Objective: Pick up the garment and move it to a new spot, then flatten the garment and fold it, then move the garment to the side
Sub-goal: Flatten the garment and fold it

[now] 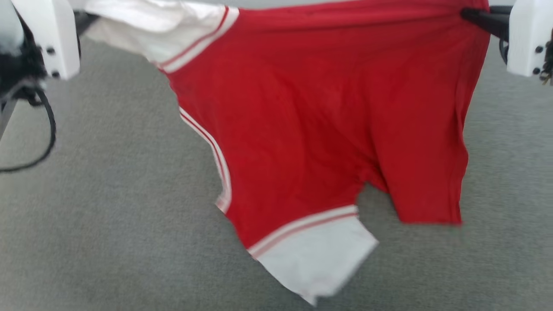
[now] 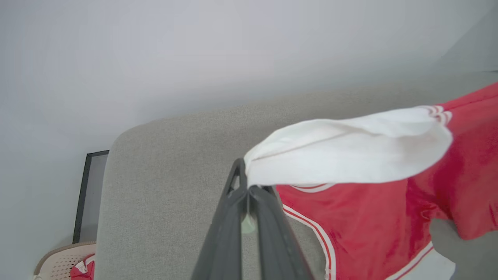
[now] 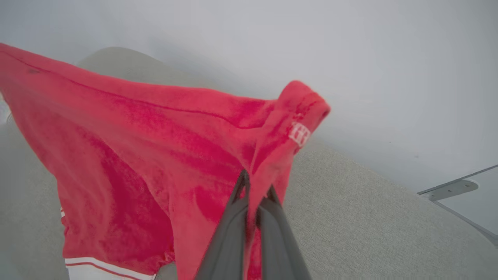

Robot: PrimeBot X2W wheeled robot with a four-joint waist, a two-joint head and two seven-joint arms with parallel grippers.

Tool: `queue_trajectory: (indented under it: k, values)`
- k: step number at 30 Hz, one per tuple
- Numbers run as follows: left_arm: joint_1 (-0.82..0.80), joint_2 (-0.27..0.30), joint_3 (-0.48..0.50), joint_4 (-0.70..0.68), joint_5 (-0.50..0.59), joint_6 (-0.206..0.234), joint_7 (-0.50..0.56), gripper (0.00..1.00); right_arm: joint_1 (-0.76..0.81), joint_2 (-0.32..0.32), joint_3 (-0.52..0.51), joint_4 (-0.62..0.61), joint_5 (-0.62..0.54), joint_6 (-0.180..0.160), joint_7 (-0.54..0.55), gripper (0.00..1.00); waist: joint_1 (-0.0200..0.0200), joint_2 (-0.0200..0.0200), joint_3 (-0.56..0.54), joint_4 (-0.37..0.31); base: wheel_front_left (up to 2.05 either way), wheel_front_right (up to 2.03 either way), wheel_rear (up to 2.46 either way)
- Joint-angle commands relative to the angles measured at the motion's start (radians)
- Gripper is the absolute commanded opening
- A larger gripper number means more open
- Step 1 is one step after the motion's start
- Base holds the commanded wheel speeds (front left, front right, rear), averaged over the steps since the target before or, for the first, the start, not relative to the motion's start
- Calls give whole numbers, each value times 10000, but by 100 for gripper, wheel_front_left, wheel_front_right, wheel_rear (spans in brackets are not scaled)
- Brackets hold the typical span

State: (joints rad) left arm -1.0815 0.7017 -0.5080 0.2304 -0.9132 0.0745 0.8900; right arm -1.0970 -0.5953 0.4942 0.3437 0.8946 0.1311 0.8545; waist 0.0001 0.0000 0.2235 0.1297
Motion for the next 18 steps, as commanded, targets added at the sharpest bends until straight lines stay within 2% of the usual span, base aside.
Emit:
queue_trajectory:
  k: [1,7,11,14,18]
  values:
    - [-221,8,-9,133,162,-59,-4,0,-16,63,-128,-52,-16,-5,82,0,-1,0,-224,-212,0,0,0]
    - [-1330,-417,-199,1164,460,-321,-151,0,-236,248,-787,-216,-607,-7,511,0,-1,0,-316,-401,0,0,0]
    - [-2270,-882,-191,2070,997,-551,-1173,0,-693,849,-1337,521,-1195,-7,117,0,-1,0,33,-526,0,0,0]
    - [-3095,-1314,-119,2968,1415,-664,-2397,0,-1377,1323,-1693,1453,-2010,-7,-839,0,-1,0,422,-596,0,0,0]
    - [-4419,-1773,-70,4114,2286,-714,-4624,0,-2438,2057,-1951,2810,-3482,-7,-3081,0,-1,0,879,-614,0,0,0]
